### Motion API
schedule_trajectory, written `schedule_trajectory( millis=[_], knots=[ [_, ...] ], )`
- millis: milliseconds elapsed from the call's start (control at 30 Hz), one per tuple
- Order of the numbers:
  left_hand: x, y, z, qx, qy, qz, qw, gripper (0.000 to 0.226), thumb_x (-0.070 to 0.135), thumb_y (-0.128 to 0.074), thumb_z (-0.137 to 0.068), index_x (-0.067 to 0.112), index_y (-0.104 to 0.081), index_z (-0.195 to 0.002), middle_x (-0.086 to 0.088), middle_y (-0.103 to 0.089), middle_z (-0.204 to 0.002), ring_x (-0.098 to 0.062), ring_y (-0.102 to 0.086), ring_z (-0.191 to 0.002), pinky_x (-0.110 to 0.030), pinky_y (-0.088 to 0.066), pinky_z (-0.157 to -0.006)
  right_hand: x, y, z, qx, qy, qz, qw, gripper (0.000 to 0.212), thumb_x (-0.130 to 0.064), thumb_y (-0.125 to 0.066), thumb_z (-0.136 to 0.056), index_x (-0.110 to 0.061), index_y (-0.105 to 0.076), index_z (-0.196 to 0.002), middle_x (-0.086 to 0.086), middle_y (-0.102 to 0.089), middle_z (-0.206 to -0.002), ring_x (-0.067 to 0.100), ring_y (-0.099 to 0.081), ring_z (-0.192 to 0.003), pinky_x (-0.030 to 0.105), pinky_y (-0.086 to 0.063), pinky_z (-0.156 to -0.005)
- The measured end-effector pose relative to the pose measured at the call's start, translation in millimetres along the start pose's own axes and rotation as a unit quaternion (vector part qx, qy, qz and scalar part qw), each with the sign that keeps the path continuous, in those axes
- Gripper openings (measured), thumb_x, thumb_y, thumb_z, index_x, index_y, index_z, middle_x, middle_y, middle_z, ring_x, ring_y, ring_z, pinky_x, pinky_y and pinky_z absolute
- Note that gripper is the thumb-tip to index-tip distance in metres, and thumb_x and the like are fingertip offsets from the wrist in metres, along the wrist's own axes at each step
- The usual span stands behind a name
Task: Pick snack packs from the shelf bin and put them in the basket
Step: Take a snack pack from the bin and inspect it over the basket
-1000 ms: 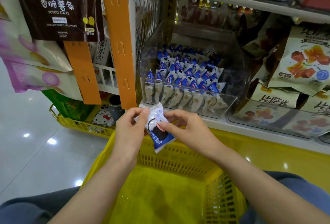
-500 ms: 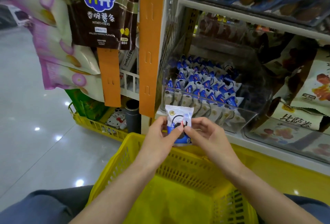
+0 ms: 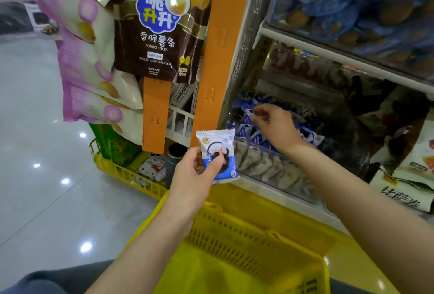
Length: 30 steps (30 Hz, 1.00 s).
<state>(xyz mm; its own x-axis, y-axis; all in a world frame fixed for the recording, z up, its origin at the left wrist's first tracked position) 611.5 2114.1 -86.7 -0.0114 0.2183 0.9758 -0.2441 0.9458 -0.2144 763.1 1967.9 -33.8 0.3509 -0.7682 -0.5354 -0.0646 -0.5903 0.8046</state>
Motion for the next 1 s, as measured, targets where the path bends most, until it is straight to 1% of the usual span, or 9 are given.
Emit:
schedule_trajectory(
  millis=[100,233,333,500,633,733,833,900,1000],
  knots=[
    [3,4,-6,0.008,-0.004,0.010,1.000,0.014,0.024,-0.057,-0.090,0.033,-0.055,-0.101,0.007,-0.065,-0.104,-0.004,-0.062,-0.095,-0.010,-0.050,-0.059,12,-11,-23,-0.062,-0.062,0.060,0.994,0.031,-0.023,-0.057,-0.092,0.000,-0.062,-0.111,0.018,-0.064,-0.111,0.027,-0.059,-0.103,0.032,-0.045,-0.088],
    [5,7,-11,0.014,-0.006,0.017,1.000,0.017,0.026,-0.057,-0.089,0.033,-0.055,-0.104,0.007,-0.065,-0.105,-0.003,-0.062,-0.096,-0.008,-0.048,-0.057,15,-19,-40,-0.084,-0.100,0.125,0.984,0.043,-0.036,-0.057,-0.090,0.005,-0.069,-0.094,0.023,-0.068,-0.094,0.032,-0.064,-0.085,0.036,-0.048,-0.074],
    [5,7,-11,0.017,-0.001,0.018,1.000,0.022,0.026,-0.057,-0.089,0.028,-0.055,-0.111,0.006,-0.065,-0.106,-0.003,-0.062,-0.095,-0.005,-0.045,-0.055,15,-24,-45,-0.099,-0.109,0.191,0.970,0.048,-0.047,-0.058,-0.086,-0.001,-0.070,-0.093,0.015,-0.068,-0.084,0.027,-0.063,-0.078,0.032,-0.043,-0.061],
    [11,7,-10,0.010,-0.006,0.018,1.000,0.025,0.025,-0.057,-0.089,0.027,-0.055,-0.115,0.006,-0.065,-0.106,-0.003,-0.062,-0.093,-0.005,-0.045,-0.054,16,-26,-52,-0.125,-0.145,0.229,0.955,0.047,-0.049,-0.061,-0.083,-0.007,-0.065,-0.105,0.010,-0.066,-0.103,0.025,-0.061,-0.093,0.029,-0.040,-0.065],
    [14,7,-7,-0.001,-0.010,0.017,1.000,0.022,0.025,-0.057,-0.089,0.031,-0.053,-0.110,0.008,-0.063,-0.105,-0.003,-0.062,-0.092,-0.005,-0.045,-0.054,15,-23,-50,-0.133,-0.173,0.195,0.956,0.034,-0.040,-0.064,-0.082,-0.006,-0.064,-0.086,0.007,-0.063,-0.079,0.019,-0.056,-0.068,0.027,-0.039,-0.056],
    [15,8,-6,-0.001,-0.009,0.010,1.000,0.021,0.025,-0.057,-0.089,0.036,-0.050,-0.106,0.008,-0.062,-0.105,-0.005,-0.061,-0.094,-0.006,-0.046,-0.053,12,-20,-48,-0.105,-0.170,0.170,0.965,0.025,-0.031,-0.067,-0.079,-0.008,-0.058,-0.078,0.006,-0.056,-0.070,0.018,-0.052,-0.060,0.027,-0.042,-0.054],
    [17,8,-2,-0.003,-0.012,0.007,1.000,0.017,0.025,-0.057,-0.089,0.038,-0.051,-0.100,0.010,-0.062,-0.103,-0.003,-0.061,-0.090,-0.005,-0.045,-0.052,13,-11,-43,-0.036,-0.165,0.060,0.984,0.020,-0.019,-0.068,-0.080,0.001,-0.068,-0.081,0.019,-0.067,-0.084,0.022,-0.062,-0.075,0.033,-0.052,-0.072],
    [18,9,-1,0.000,-0.012,0.007,1.000,0.017,0.026,-0.057,-0.089,0.042,-0.050,-0.091,0.014,-0.061,-0.099,0.000,-0.060,-0.087,-0.004,-0.043,-0.050,14,4,-35,0.040,-0.170,-0.027,0.984,0.012,-0.016,-0.068,-0.080,-0.004,-0.067,-0.081,0.012,-0.068,-0.089,0.018,-0.063,-0.083,0.025,-0.049,-0.078],
    [17,7,0,0.000,0.002,0.020,1.000,0.015,0.027,-0.056,-0.090,0.041,-0.051,-0.090,0.010,-0.061,-0.100,-0.001,-0.061,-0.089,-0.006,-0.046,-0.052,7,36,-20,0.157,-0.132,-0.099,0.974,0.011,-0.020,-0.066,-0.082,-0.015,-0.063,-0.091,0.000,-0.062,-0.087,0.008,-0.056,-0.078,0.019,-0.043,-0.073]
  ],
)
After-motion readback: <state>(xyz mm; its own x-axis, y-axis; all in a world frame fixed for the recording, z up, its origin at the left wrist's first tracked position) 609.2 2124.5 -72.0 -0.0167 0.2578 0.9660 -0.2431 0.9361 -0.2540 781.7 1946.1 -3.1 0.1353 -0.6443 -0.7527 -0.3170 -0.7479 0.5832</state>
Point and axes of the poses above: each hand's wrist, its own z-axis away from the middle knuckle, its own y-axis out of the back of the hand, x = y × z, the point moved 6 cm from there along -z, towards the middle knuckle
